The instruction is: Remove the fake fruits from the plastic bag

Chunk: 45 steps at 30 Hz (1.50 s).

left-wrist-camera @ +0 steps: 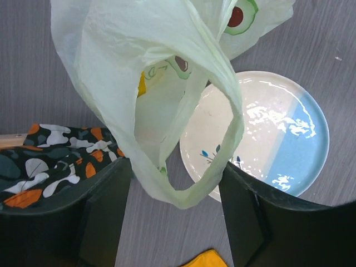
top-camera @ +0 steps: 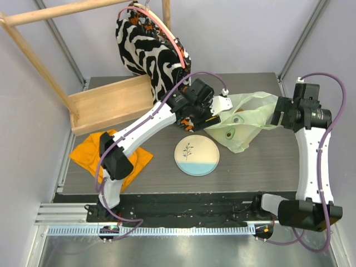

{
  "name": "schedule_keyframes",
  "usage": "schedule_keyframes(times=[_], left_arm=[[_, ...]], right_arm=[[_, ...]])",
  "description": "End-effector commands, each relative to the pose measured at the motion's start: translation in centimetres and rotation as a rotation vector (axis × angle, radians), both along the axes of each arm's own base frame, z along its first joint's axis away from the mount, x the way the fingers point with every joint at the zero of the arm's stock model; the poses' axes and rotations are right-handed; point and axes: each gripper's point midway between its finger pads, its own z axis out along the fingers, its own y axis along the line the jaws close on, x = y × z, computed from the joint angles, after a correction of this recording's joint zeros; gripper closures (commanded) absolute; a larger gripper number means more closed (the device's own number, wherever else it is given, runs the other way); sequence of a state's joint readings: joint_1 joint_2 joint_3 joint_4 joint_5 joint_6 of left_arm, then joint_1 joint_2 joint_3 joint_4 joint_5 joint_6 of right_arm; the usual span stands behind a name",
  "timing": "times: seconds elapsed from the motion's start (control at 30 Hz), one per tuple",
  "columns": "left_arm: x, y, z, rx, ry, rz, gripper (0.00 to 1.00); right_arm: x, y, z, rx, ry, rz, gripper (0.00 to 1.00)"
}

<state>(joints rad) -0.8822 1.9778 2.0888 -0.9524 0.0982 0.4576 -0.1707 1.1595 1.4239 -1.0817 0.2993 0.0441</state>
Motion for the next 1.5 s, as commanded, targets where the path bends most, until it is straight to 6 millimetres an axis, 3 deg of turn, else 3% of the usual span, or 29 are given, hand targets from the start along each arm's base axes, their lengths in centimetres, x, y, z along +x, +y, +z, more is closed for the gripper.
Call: schedule_keyframes(times=[0.0, 0.03, 0.1, 0.13, 0.17, 0.23, 0.3, 0.37, 0.4, 0.43, 0.47, 0.53, 0.63, 0.67, 0.73, 0.77, 0.83, 0.93, 1.0, 1.03, 1.13, 1.17, 1.23, 1.27, 1.3, 1.33, 1.37, 1.43, 1.47], left_arm=[[1.1, -1.0, 0.6, -0.002, -0.037, -0.002, 0.37], [1.1, -1.0, 0.6, -0.003, -0.036, 0.001, 0.41], [1.2, -1.0, 0.7, -0.001, -0.037, 0.011, 0.62], [1.3, -0.9, 0.7, 0.002, -0.041, 0.016, 0.73], [1.7, -0.9, 0.7, 0.0, -0.049, 0.028, 0.98], [2.3, -0.9, 0.9, -0.006, -0.071, 0.044, 1.0], [4.0, -1.4, 1.5, -0.043, -0.114, 0.074, 1.0], [7.2, -2.2, 3.5, -0.144, -0.188, 0.124, 1.0], [9.0, -2.8, 2.5, -0.172, -0.179, 0.168, 1.0], [11.9, -2.6, 5.2, -0.268, -0.232, 0.226, 1.0], [13.7, -2.2, 6.1, -0.315, -0.241, 0.303, 1.0], [17.9, -1.7, 9.0, -0.409, -0.325, 0.384, 1.0], [19.7, -0.9, 15.4, -0.554, -0.485, 0.41, 1.0], [19.6, -0.7, 17.0, -0.581, -0.523, 0.404, 1.0], [18.5, -0.1, 21.4, -0.667, -0.589, 0.375, 1.0], [17.8, 0.0, 23.1, -0.705, -0.598, 0.357, 1.0], [15.9, 0.4, 27.7, -0.796, -0.658, 0.327, 1.0], [13.3, 0.5, 30.4, -0.816, -0.699, 0.286, 1.0], [13.0, 0.0, 28.5, -0.785, -0.644, 0.278, 1.0], [12.4, 0.6, 28.9, -0.784, -0.635, 0.28, 1.0], [12.2, 0.5, 25.3, -0.71, -0.551, 0.292, 1.0], [11.7, 0.9, 25.2, -0.71, -0.531, 0.297, 1.0], [10.6, -0.1, 21.9, -0.655, -0.433, 0.235, 1.0], [9.9, -0.1, 21.5, -0.65, -0.402, 0.22, 1.0], [9.2, -0.8, 18.3, -0.598, -0.327, 0.198, 1.0], [8.6, -0.9, 16.7, -0.57, -0.29, 0.19, 1.0], [7.9, -1.0, 12.7, -0.497, -0.216, 0.18, 1.0], [5.7, -0.9, 9.5, -0.444, -0.139, 0.163, 1.0], [4.7, -0.3, 5.3, -0.374, -0.068, 0.167, 1.0]], right_arm=[[2.6, 2.0, 0.3, 0.199, -0.064, 0.07, 0.12], [3.1, 2.2, 0.9, 0.213, -0.085, 0.088, 0.24], [4.4, 3.3, 1.2, 0.258, -0.112, 0.161, 0.4], [4.8, 3.5, 1.5, 0.265, -0.128, 0.183, 0.59], [5.4, 3.6, 1.6, 0.27, -0.139, 0.2, 0.67], [6.9, 3.7, 2.5, 0.272, -0.192, 0.229, 0.88], [9.4, 3.2, 3.3, 0.247, -0.265, 0.245, 0.99], [12.6, 2.1, 4.4, 0.196, -0.382, 0.25, 0.99], [14.1, 1.5, 3.9, 0.192, -0.407, 0.231, 0.99], [15.4, 1.1, 3.3, 0.194, -0.433, 0.217, 0.99], [18.0, 0.3, 3.5, 0.184, -0.487, 0.206, 0.99], [21.0, -0.1, 7.3, 0.203, -0.61, 0.198, 0.99], [23.7, 0.3, 13.9, 0.197, -0.784, 0.267, 0.99], [23.7, 0.5, 18.0, 0.163, -0.863, 0.3, 0.99], [23.9, 0.3, 20.8, 0.135, -0.917, 0.331, 0.99], [23.2, 0.4, 24.0, 0.109, -0.983, 0.353, 0.99], [22.2, 0.7, 27.0, 0.078, -1.045, 0.39, 0.99], [19.4, 1.4, 31.1, -0.005, -1.126, 0.436, 0.99], [18.5, 1.6, 30.5, -0.066, -1.104, 0.467, 0.99], [16.7, 2.2, 31.2, -0.089, -1.116, 0.479, 0.99], [15.8, 2.1, 24.4, -0.094, -0.945, 0.486, 0.99], [14.3, 2.1, 20.3, -0.099, -0.858, 0.477, 0.99], [11.8, 2.3, 15.3, -0.101, -0.74, 0.473, 0.99], [9.5, 2.7, 10.9, -0.088, -0.664, 0.462, 0.99], [8.3, 2.4, 8.1, -0.11, -0.587, 0.464, 0.99], [6.5, 2.7, 3.7, -0.06, -0.449, 0.457, 0.99], [4.9, 2.9, -1.0, -0.016, -0.318, 0.456, 0.99], [1.6, 3.1, -7.0, 0.035, -0.091, 0.468, 0.99], [0.2, 3.5, -9.9, 0.073, -0.006, 0.48, 0.96]])
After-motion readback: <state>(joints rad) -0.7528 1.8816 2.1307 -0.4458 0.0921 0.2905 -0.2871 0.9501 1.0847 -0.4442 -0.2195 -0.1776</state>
